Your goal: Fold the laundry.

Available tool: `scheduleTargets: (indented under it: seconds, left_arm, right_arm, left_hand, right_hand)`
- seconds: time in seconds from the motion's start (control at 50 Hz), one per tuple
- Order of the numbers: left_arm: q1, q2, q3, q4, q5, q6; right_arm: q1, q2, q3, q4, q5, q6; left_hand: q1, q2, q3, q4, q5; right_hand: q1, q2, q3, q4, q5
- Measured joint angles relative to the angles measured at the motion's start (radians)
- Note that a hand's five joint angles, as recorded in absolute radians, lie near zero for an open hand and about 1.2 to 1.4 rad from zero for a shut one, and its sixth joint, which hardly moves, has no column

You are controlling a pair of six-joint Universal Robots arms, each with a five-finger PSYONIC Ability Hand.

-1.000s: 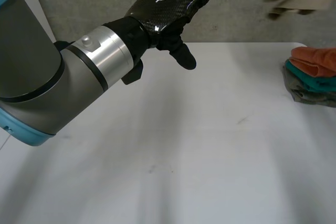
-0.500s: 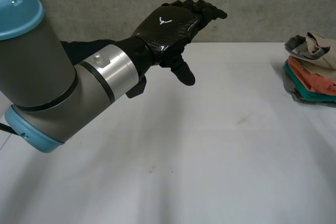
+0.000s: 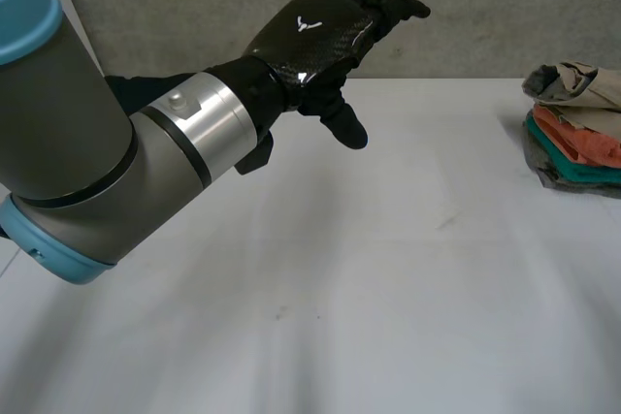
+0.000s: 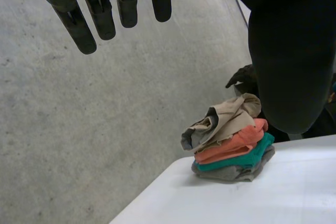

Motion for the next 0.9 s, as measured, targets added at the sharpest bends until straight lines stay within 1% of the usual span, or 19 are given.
scheduleTargets:
  seconds: [0.1, 0.14, 0.18, 0.24, 0.3, 0.36, 0.4, 0.42, 0.44, 0.48, 0.5, 0.54, 0.56, 0.6, 0.64, 0.74, 0.76, 0.86, 0.9]
  left_arm:
    - [-0.004, 0.019, -0.001, 0.006, 0.0, -0.002]
    - [-0.008, 0.03, -0.001, 0.007, 0.0, -0.003]
    - [-0.011, 0.039, -0.001, 0.008, 0.0, -0.003]
    - [-0.014, 0.051, -0.001, 0.01, 0.0, -0.004]
    - [-0.014, 0.062, 0.0, 0.012, -0.001, -0.004]
    - [-0.011, 0.07, 0.003, 0.014, -0.006, -0.004]
    - [-0.006, 0.073, 0.007, 0.014, -0.016, -0.004]
    - [-0.003, 0.074, 0.009, 0.014, -0.022, -0.004]
    - [0.005, 0.075, 0.012, 0.012, -0.033, -0.002]
    - [0.016, 0.075, 0.016, 0.008, -0.047, -0.001]
    - [0.04, 0.073, 0.021, -0.001, -0.068, 0.002]
    - [0.067, 0.07, 0.026, -0.015, -0.088, 0.008]
    - [0.095, 0.066, 0.03, -0.028, -0.103, 0.018]
    - [0.143, 0.054, 0.035, -0.049, -0.123, 0.049]
    - [0.193, 0.037, 0.039, -0.063, -0.138, 0.093]
    - [0.329, -0.033, 0.05, -0.072, -0.164, 0.228]
    - [0.369, -0.062, 0.055, -0.069, -0.168, 0.267]
    - [0.495, -0.243, 0.12, -0.013, -0.153, 0.382]
    - [0.522, -0.299, 0.145, 0.009, -0.141, 0.399]
  right_arm:
    - [-0.04, -0.082, -0.018, 0.172, 0.08, -0.113]
    - [-0.052, -0.11, -0.045, 0.244, 0.15, -0.19]
    - [-0.053, -0.129, -0.065, 0.277, 0.207, -0.246]
    - [-0.032, -0.155, -0.085, 0.275, 0.262, -0.29]
    - [0.036, -0.2, -0.087, 0.209, 0.294, -0.297]
    - [0.124, -0.25, -0.047, 0.102, 0.278, -0.259]
    - [0.192, -0.291, 0.006, 0.019, 0.246, -0.222]
    - [0.205, -0.299, 0.018, 0.006, 0.238, -0.216]
    - [0.256, -0.33, 0.069, -0.047, 0.202, -0.193]
    - [0.304, -0.358, 0.121, -0.09, 0.164, -0.178]
    - [0.362, -0.385, 0.188, -0.13, 0.11, -0.168]
    - [0.412, -0.406, 0.248, -0.158, 0.063, -0.166]
    - [0.452, -0.418, 0.3, -0.174, 0.025, -0.173]
    - [0.512, -0.43, 0.381, -0.184, -0.02, -0.199]
    - [0.556, -0.432, 0.441, -0.182, -0.042, -0.235]
    - [0.635, -0.423, 0.546, -0.148, -0.042, -0.347]
    - [0.651, -0.419, 0.567, -0.135, -0.032, -0.379]
    - [0.678, -0.396, 0.61, -0.09, 0.034, -0.485]
    - [0.68, -0.389, 0.614, -0.081, 0.05, -0.5]
  left_hand:
    - [-0.001, 0.0, 0.0, 0.0, 0.0]
    - [-0.001, 0.0, 0.0, 0.0, 0.0]
    - [-0.001, 0.0, 0.0, 0.0, 0.0]
    - [-0.001, 0.0, 0.0, 0.0, 0.0]
    - [-0.001, 0.0, 0.0, 0.0, 0.0]
    - [-0.001, 0.0, 0.0, 0.0, 0.0]
    - [-0.001, 0.0, 0.0, 0.0, 0.0]
    - [-0.001, 0.0, 0.0, 0.0, 0.0]
    - [-0.001, 0.0, 0.0, 0.0, 0.0]
    - [-0.001, 0.0, 0.0, 0.0, 0.0]
    - [-0.001, 0.0, 0.0, 0.0, 0.0]
    - [-0.001, 0.0, 0.0, 0.0, 0.0]
    - [-0.001, 0.0, 0.0, 0.0, 0.0]
    - [-0.001, 0.0, 0.0, 0.0, 0.0]
    - [-0.001, 0.0, 0.0, 0.0, 0.0]
    - [-0.001, 0.0, 0.0, 0.0, 0.0]
    - [-0.001, 0.0, 0.0, 0.0, 0.0]
    - [-0.001, 0.0, 0.0, 0.0, 0.0]
    - [-0.001, 0.0, 0.0, 0.0, 0.0]
  right_hand:
    - [0.0, 0.0, 0.0, 0.0, 0.0]
    - [0.0, 0.0, 0.0, 0.0, 0.0]
    - [0.0, 0.0, 0.0, 0.0, 0.0]
    - [0.0, 0.0, 0.0, 0.0, 0.0]
    - [0.0, 0.0, 0.0, 0.0, 0.0]
    - [0.0, 0.0, 0.0, 0.0, 0.0]
    - [0.0, 0.0, 0.0, 0.0, 0.0]
    - [0.0, 0.0, 0.0, 0.0, 0.0]
    - [0.0, 0.0, 0.0, 0.0, 0.0]
    - [0.0, 0.0, 0.0, 0.0, 0.0]
    - [0.0, 0.0, 0.0, 0.0, 0.0]
    - [0.0, 0.0, 0.0, 0.0, 0.0]
    - [0.0, 0.0, 0.0, 0.0, 0.0]
    - [0.0, 0.0, 0.0, 0.0, 0.0]
    - [0.0, 0.0, 0.0, 0.0, 0.0]
    - [0.0, 0.0, 0.0, 0.0, 0.0]
    - [0.0, 0.0, 0.0, 0.0, 0.0]
    - [0.0, 0.0, 0.0, 0.0, 0.0]
    - [0.0, 0.0, 0.0, 0.0, 0.0]
